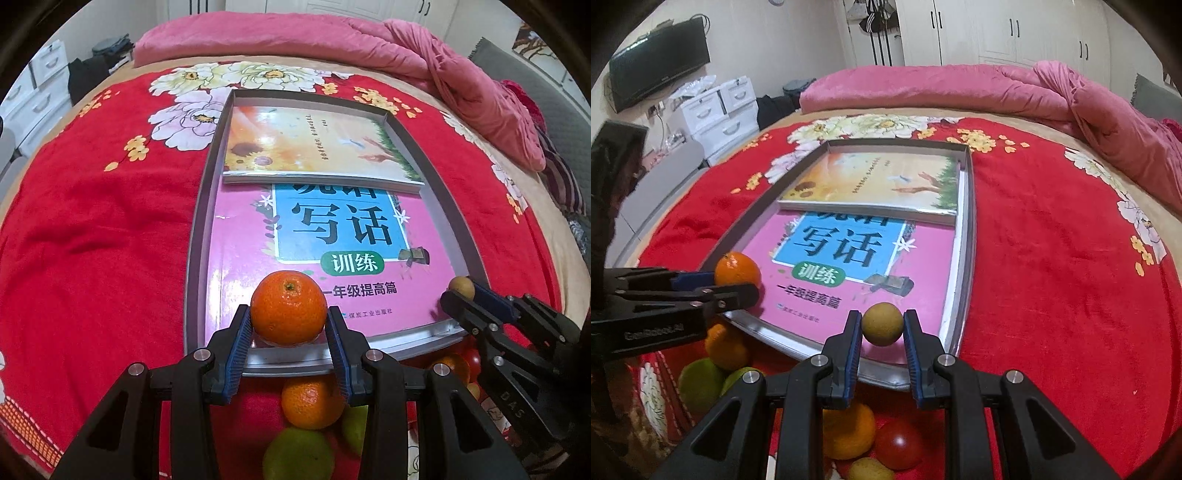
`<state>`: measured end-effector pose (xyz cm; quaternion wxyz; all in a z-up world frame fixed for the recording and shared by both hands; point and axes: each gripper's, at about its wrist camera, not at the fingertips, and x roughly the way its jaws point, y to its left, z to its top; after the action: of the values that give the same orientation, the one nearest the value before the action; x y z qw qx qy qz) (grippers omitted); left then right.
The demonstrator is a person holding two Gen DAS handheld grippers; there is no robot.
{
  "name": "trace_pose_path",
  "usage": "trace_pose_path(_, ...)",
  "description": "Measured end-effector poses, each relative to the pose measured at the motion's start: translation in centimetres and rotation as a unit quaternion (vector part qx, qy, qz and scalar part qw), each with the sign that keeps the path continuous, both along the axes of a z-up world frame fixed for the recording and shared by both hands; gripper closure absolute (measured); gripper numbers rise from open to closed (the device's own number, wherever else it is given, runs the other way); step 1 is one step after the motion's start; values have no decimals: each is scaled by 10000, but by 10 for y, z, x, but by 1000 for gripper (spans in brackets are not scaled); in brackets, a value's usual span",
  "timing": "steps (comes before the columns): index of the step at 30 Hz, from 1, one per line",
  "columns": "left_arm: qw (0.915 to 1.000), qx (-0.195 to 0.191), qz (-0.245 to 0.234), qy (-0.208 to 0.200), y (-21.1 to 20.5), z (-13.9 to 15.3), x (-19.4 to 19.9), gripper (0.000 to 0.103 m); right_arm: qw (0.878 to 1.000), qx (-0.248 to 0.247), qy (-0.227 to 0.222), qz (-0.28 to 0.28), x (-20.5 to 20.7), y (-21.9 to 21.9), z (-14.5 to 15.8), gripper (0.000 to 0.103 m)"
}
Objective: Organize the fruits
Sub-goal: 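Lift and carry the orange and brown fruit over the grey tray with both tools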
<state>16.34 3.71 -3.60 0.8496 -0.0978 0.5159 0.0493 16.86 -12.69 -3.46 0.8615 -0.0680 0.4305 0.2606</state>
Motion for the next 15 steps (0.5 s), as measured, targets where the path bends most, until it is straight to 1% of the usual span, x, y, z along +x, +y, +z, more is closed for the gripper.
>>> trace_pose_path(3, 10000, -2, -5, -11, 0, 0, 0, 61, 9999, 22, 85, -54, 2, -3, -4, 80)
trace_pose_path(11, 10000, -26, -14, -21, 0, 0, -1, 61, 9998, 147, 81, -120, 2, -8, -3, 80)
trace_pose_path(14, 10000, -12, -25, -28, 1, 1, -1, 60, 9997, 198, 73, -131, 2, -9, -2, 78)
trace_pose_path(15, 10000, -27, -24, -42, 1, 1, -1, 60, 9996, 247, 66, -129, 1, -10, -2, 76)
